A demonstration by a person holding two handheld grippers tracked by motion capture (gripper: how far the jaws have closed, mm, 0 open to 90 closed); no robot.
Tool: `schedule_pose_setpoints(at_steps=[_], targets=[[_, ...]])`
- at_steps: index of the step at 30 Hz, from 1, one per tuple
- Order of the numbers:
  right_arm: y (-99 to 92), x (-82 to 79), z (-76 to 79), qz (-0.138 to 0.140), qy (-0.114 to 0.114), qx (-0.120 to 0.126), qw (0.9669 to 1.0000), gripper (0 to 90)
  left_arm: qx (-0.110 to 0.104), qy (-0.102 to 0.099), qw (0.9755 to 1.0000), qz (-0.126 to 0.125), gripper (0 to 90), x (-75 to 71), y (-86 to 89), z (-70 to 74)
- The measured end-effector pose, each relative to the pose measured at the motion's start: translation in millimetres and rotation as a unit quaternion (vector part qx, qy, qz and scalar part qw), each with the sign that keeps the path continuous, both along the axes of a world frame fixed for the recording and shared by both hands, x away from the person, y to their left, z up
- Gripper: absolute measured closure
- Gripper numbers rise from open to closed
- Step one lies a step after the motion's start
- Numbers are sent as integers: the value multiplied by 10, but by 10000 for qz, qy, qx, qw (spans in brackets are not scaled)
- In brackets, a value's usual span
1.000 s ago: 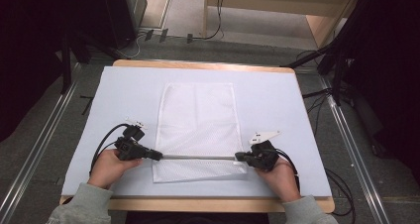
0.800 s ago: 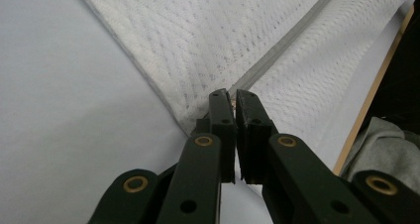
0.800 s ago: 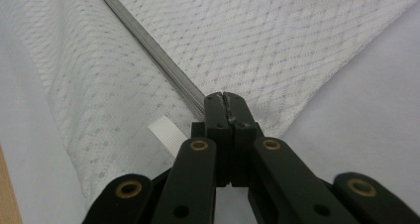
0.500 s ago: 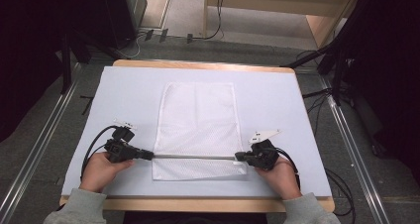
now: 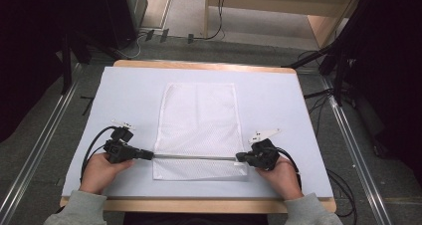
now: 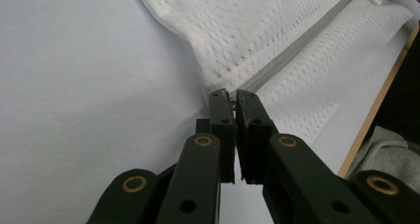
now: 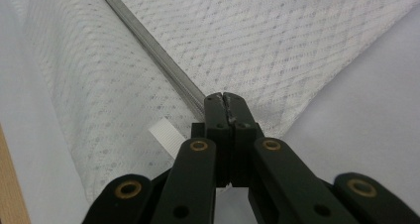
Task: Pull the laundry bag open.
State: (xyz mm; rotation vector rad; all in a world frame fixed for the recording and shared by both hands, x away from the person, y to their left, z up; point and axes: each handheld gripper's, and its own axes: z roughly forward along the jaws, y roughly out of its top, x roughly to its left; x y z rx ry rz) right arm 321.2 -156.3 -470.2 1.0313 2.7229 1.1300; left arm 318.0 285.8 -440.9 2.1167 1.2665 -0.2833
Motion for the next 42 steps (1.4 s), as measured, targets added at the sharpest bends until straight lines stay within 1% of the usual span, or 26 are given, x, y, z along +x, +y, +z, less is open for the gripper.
schedule_pose_setpoints(at_steps=[4, 7, 8, 14, 15, 16, 18, 19, 20, 24, 28, 29, 31, 35, 38, 42], targets=[[10, 3, 3, 23, 48, 16, 10000, 900, 6, -32, 10000, 59, 878, -4, 9, 5], [19, 7, 1, 44, 65, 55, 10000, 900, -13, 16, 10000, 81, 876, -6, 11, -2], [22, 6, 2, 50, 79, 67, 9999, 898, -15, 27, 10000, 45, 875, -6, 14, -2], [29, 6, 11, 64, 112, 35, 9999, 895, -5, -175, 9998, -54, 867, -36, -22, 23], [30, 9, 14, 83, 105, 21, 9999, 885, -20, -211, 9997, -81, 864, -37, -22, 24], [31, 15, 14, 111, 82, 25, 9999, 877, -74, -206, 9997, -107, 850, -37, -18, 27], [33, 17, 24, 112, 47, 27, 9999, 843, -187, -205, 9996, -60, 796, -40, -14, 37], [32, 18, 29, 114, 27, 48, 9999, 835, -255, -236, 9994, -33, 763, -42, -14, 42], [31, 20, 34, 105, -1, 69, 9999, 819, -247, -294, 9992, -54, 751, -44, -8, 51], [15, 40, 63, 40, -62, 224, 9997, 749, -268, -472, 9985, 20, 659, -53, 5, 80], [-15, 51, 92, -46, -154, 370, 9992, 657, -311, -687, 9971, 92, 586, -54, 29, 99], [-21, 54, 94, -54, -177, 386, 9991, 639, -342, -691, 9970, 101, 562, -52, 32, 98], [-26, 63, 94, -81, -195, 444, 9988, 601, -375, -714, 9967, 94, 548, -50, 35, 96], [-39, 80, 95, -142, -293, 506, 9982, 526, -353, -840, 9956, 198, 490, -41, 45, 97], [-56, 88, 98, -235, -263, 567, 9978, 487, -305, -954, 9946, 271, 461, -31, 64, 95], [-95, 116, 94, -363, -280, 642, 9969, 458, -188, -1097, 9931, 380, 440, -23, 93, 98]])
